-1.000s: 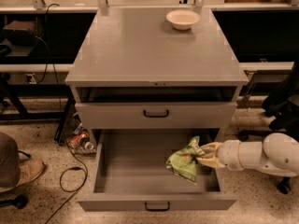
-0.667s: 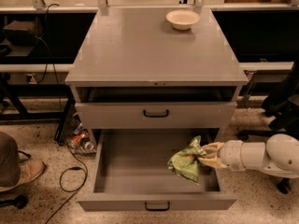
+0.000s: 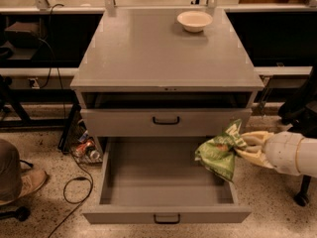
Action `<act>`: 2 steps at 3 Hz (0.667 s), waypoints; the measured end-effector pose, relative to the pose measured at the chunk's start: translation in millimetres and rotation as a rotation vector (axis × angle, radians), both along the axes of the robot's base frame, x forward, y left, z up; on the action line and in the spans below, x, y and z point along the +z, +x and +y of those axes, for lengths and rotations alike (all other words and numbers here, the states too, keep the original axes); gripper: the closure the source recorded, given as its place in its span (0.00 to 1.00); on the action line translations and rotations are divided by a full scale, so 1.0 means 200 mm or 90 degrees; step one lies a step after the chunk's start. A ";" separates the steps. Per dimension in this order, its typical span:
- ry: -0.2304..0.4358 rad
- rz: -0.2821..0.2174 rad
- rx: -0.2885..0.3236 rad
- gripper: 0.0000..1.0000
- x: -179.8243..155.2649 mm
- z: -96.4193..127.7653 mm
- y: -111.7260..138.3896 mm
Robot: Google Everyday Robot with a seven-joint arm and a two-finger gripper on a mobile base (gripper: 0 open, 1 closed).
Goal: Pick green jalapeno chip bag from middle drawer and place on counter
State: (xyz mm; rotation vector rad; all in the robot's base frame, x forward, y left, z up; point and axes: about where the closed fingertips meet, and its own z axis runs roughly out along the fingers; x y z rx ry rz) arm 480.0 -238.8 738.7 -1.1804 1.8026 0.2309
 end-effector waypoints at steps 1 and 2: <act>-0.081 -0.039 -0.030 1.00 0.29 -0.03 0.01; -0.103 -0.051 -0.032 1.00 0.38 -0.02 0.01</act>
Offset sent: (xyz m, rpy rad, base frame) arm 0.0026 -0.0060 0.0566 -0.1244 -0.0607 -0.0463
